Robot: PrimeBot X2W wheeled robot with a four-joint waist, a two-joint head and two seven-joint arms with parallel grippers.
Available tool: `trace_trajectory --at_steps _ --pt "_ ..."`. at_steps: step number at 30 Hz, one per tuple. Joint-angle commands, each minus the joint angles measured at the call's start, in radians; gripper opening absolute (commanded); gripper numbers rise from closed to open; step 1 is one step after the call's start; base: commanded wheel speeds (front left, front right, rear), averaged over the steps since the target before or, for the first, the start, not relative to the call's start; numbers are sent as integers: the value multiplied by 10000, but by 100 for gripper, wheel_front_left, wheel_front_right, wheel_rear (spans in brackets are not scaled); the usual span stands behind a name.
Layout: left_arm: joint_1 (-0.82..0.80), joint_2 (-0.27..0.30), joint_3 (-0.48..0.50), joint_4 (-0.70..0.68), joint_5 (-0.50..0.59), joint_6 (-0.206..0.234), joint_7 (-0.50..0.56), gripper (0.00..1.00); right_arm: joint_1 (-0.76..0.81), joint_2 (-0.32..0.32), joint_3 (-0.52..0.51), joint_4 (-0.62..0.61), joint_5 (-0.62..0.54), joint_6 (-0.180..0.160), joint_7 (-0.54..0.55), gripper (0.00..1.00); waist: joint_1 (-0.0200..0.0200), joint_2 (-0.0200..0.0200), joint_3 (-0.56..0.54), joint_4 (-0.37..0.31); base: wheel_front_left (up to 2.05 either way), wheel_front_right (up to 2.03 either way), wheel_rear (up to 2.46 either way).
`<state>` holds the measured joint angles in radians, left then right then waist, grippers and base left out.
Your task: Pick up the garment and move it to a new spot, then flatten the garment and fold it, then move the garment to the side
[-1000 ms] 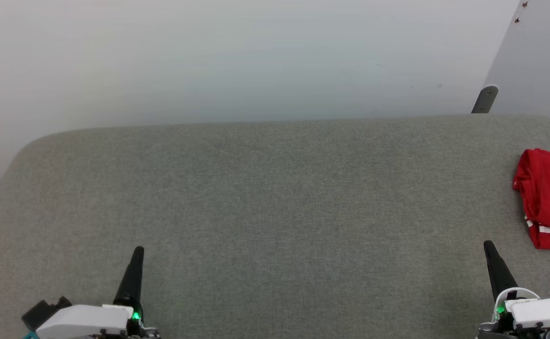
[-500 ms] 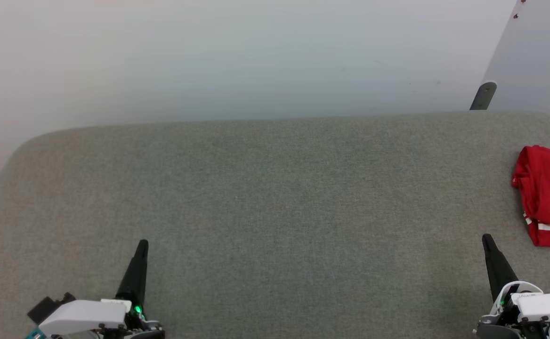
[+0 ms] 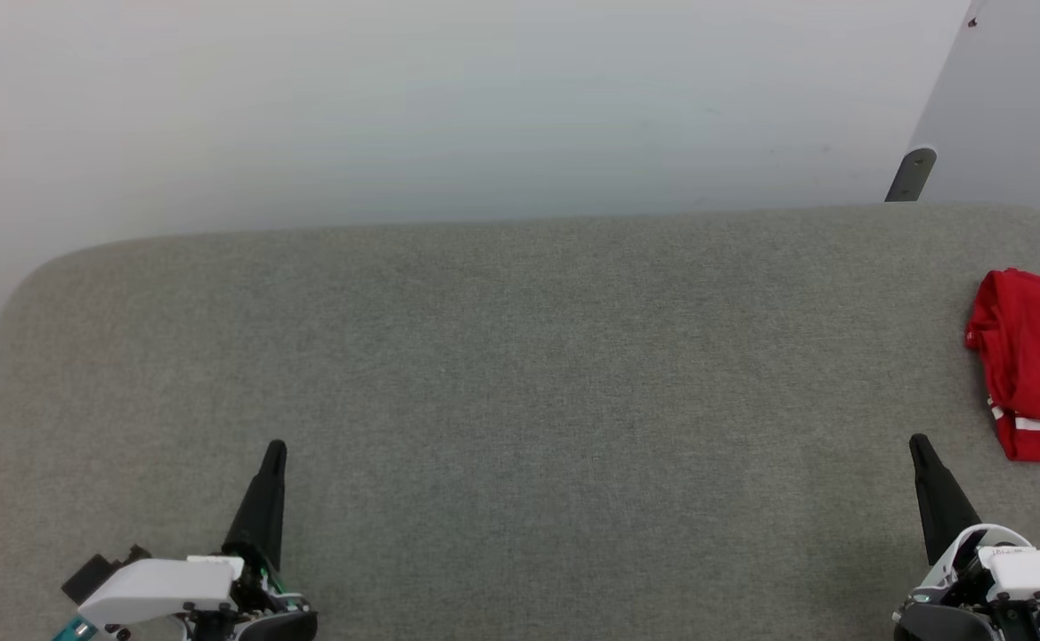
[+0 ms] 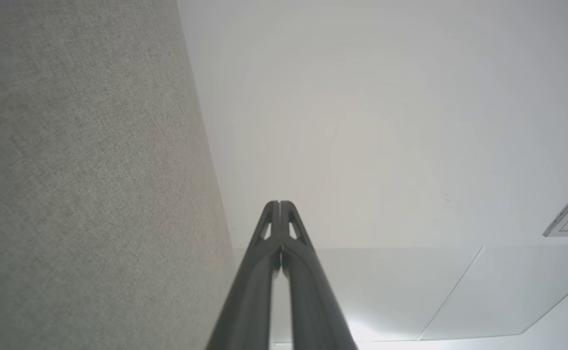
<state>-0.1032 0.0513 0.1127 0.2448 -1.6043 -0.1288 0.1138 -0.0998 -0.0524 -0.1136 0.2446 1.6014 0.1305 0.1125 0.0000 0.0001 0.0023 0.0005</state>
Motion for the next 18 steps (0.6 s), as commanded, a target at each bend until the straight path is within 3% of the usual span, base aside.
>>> trace_trajectory --at_steps 1,18 --pt "-115 -35 36 11 -98 -35 27 0 -174 44 -17 12 139 4 50 0 0 -1 5 -3 0 0 0" --pt "-111 -26 31 11 -98 -35 39 0 -119 43 -10 12 134 4 48 0 0 -1 8 -5 0 0 0"
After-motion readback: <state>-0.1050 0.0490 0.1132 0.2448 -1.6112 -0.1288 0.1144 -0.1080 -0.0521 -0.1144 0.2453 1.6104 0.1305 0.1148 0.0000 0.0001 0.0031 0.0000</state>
